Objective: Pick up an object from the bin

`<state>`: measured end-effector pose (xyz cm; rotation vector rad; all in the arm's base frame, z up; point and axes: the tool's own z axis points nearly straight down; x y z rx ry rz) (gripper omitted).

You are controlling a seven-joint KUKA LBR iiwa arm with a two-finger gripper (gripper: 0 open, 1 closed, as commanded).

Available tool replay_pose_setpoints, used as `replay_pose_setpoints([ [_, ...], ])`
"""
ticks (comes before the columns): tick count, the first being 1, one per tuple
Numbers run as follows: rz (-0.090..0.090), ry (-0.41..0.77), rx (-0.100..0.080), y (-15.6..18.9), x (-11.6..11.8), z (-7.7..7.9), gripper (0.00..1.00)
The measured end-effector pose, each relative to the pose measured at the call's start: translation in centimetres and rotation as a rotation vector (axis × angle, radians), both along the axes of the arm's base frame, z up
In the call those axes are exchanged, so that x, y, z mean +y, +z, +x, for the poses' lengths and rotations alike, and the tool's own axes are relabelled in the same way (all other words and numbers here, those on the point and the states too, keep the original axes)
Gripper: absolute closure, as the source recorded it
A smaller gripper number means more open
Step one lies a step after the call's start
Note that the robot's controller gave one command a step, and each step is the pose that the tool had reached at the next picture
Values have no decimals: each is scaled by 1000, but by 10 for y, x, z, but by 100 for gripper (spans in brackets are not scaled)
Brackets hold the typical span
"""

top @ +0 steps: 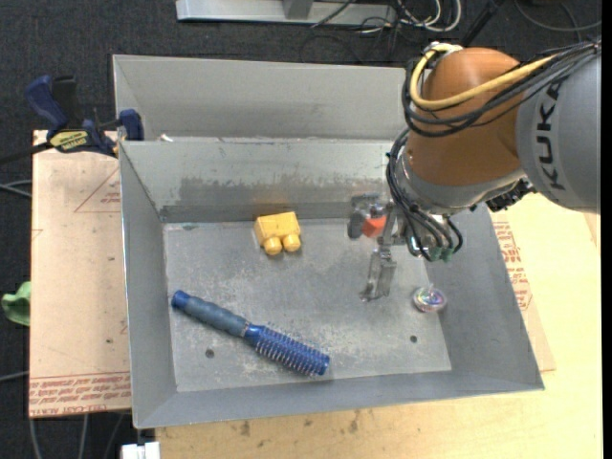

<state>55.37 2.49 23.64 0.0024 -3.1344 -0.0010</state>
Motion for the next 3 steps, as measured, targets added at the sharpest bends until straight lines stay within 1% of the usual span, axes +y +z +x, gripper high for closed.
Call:
replay_pose_setpoints([
  [1,3,375,-1,-137,21,-30,0],
  [2,-1,122,-16,-73,-19,30,0],
  [3,-2,255,-5,-134,-151,18,0],
])
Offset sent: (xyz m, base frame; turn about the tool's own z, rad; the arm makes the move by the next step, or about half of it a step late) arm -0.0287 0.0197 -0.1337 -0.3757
